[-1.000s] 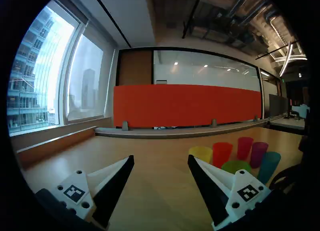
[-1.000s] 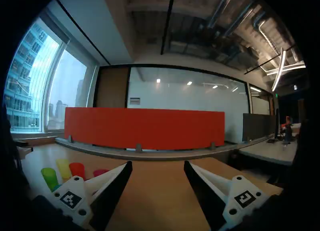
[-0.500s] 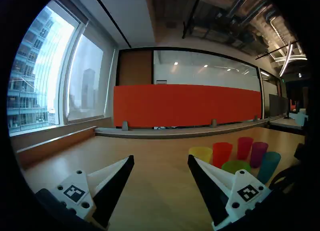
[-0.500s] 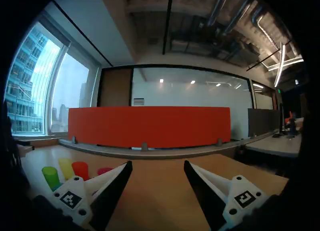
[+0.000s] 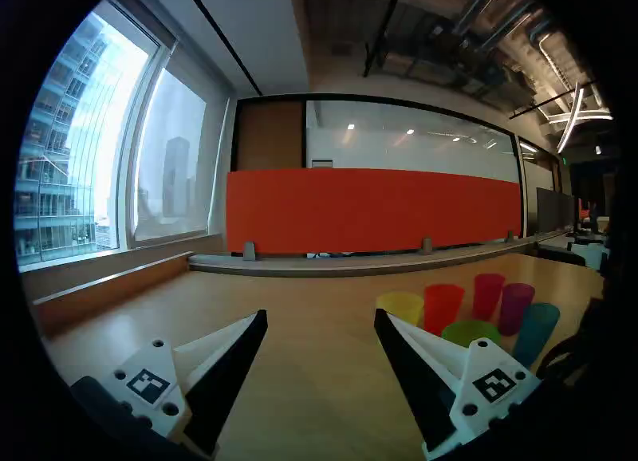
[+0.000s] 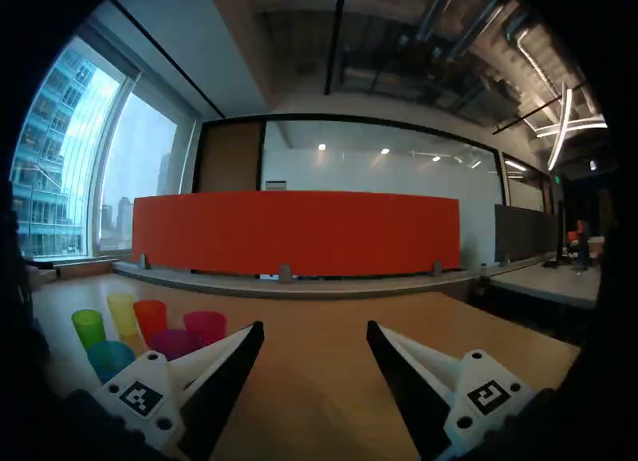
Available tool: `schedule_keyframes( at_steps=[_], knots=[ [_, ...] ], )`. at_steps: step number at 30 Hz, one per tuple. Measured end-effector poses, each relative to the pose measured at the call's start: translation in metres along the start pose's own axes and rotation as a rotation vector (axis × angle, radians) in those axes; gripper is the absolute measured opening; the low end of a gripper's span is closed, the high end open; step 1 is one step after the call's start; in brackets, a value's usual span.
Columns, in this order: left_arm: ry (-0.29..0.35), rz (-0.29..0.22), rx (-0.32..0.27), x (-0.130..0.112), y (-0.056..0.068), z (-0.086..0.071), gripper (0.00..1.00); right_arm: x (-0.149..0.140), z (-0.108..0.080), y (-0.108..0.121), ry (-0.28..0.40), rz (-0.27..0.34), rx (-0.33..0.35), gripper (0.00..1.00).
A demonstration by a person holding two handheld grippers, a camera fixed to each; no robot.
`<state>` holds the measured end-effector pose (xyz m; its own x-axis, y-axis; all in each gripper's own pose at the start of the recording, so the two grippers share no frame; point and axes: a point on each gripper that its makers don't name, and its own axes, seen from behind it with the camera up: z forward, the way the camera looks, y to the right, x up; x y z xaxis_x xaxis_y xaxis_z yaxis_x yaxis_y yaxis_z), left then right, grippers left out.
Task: Pour water
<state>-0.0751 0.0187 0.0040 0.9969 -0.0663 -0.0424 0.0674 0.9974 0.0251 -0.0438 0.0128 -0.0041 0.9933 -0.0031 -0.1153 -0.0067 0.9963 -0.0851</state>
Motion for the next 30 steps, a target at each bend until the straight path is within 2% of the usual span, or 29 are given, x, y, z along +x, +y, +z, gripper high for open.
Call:
schedule_keyframes(
  at_steps=[14,30],
  knots=[
    [0.000,0.000,0.000,0.000,0.000,0.001,1.00,-0.012,0.004,0.004,-0.034,0.011,-0.005,1.00],
    [0.000,0.000,0.000,0.000,-0.001,0.000,1.00,-0.014,0.005,0.003,-0.035,0.008,-0.005,1.00]
  ],
)
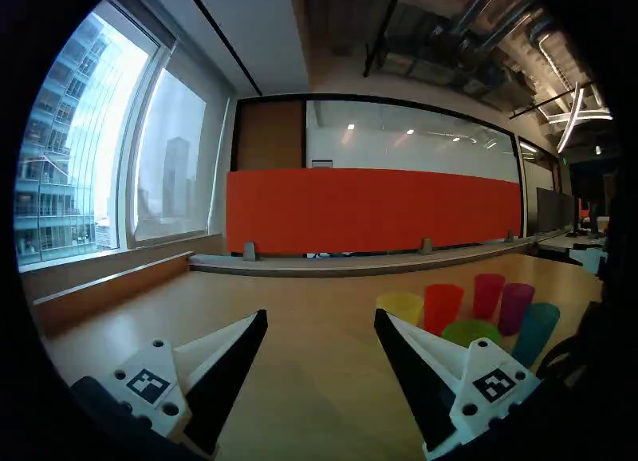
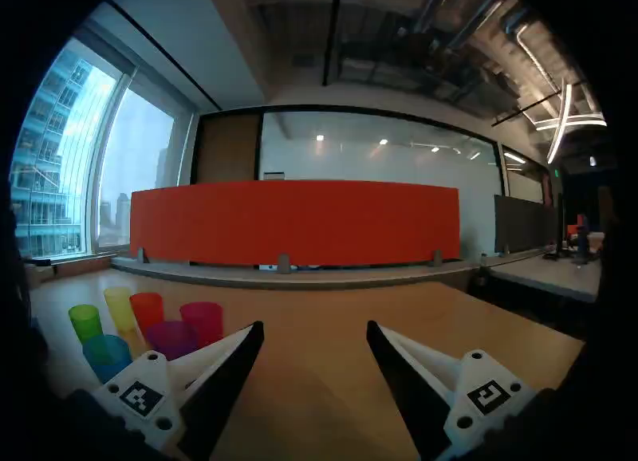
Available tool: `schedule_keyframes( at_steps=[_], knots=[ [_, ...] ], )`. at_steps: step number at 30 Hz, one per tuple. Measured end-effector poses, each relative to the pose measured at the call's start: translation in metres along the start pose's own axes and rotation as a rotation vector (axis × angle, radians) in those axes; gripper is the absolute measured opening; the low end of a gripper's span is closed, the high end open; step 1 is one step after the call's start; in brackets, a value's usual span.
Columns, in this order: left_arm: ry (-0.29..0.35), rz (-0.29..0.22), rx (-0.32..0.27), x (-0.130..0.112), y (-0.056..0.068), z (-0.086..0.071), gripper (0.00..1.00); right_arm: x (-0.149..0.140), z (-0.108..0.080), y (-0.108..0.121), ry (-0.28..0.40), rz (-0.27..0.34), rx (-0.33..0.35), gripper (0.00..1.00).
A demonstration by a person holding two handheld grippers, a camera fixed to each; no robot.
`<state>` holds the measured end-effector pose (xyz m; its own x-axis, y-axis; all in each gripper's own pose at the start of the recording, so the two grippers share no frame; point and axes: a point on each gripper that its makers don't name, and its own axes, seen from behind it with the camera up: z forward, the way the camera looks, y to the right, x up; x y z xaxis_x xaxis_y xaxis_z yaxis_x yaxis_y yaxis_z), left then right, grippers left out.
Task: Pour water
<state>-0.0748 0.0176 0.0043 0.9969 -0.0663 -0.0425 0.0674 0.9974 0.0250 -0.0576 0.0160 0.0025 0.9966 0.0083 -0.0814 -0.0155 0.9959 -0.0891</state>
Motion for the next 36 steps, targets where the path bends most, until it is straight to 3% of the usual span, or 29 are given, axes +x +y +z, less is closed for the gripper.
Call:
schedule_keyframes(
  at_steps=[36],
  knots=[
    [0.000,0.000,0.000,-0.0003,-0.0002,-0.0006,1.00,-0.0027,0.0019,-0.0010,-0.002,0.001,0.001,1.00]
  ],
)
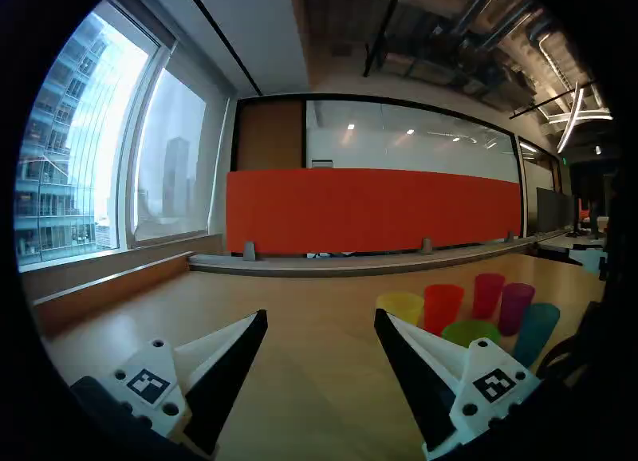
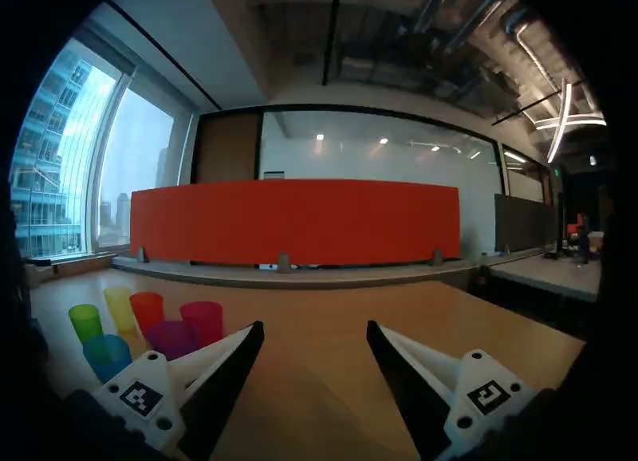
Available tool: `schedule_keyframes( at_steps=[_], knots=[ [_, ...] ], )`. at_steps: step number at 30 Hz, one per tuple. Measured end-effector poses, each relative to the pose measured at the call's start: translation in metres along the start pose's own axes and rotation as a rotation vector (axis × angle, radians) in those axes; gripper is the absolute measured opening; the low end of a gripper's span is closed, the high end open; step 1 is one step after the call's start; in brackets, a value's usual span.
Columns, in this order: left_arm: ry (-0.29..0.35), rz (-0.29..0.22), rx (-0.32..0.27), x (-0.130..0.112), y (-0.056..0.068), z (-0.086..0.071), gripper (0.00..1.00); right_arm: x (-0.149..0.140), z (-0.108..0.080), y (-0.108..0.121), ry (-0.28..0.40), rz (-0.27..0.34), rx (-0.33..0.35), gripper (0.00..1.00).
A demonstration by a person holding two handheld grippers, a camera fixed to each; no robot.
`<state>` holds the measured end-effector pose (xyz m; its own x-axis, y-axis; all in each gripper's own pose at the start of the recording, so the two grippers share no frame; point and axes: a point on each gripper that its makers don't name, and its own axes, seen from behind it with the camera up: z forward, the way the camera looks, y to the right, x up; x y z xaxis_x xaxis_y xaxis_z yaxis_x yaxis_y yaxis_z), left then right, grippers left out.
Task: Pour water
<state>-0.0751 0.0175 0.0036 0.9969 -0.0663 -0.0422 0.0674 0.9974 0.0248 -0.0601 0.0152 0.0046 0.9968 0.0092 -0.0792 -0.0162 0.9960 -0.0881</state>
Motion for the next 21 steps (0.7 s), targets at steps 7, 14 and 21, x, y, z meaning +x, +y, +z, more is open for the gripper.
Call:
schedule_keyframes(
  at_steps=[7,14,21],
  knots=[
    [0.000,0.000,0.000,0.0000,0.0012,0.0000,1.00,0.0001,-0.0003,0.0004,0.000,0.000,0.000,1.00],
    [0.000,0.000,0.000,0.0007,0.0013,-0.0001,1.00,-0.0001,-0.0001,0.0000,0.000,0.000,0.000,1.00],
    [0.000,0.000,0.000,0.0010,0.0012,-0.0002,1.00,0.0001,-0.0002,0.0002,0.000,0.000,0.000,1.00]
  ],
)
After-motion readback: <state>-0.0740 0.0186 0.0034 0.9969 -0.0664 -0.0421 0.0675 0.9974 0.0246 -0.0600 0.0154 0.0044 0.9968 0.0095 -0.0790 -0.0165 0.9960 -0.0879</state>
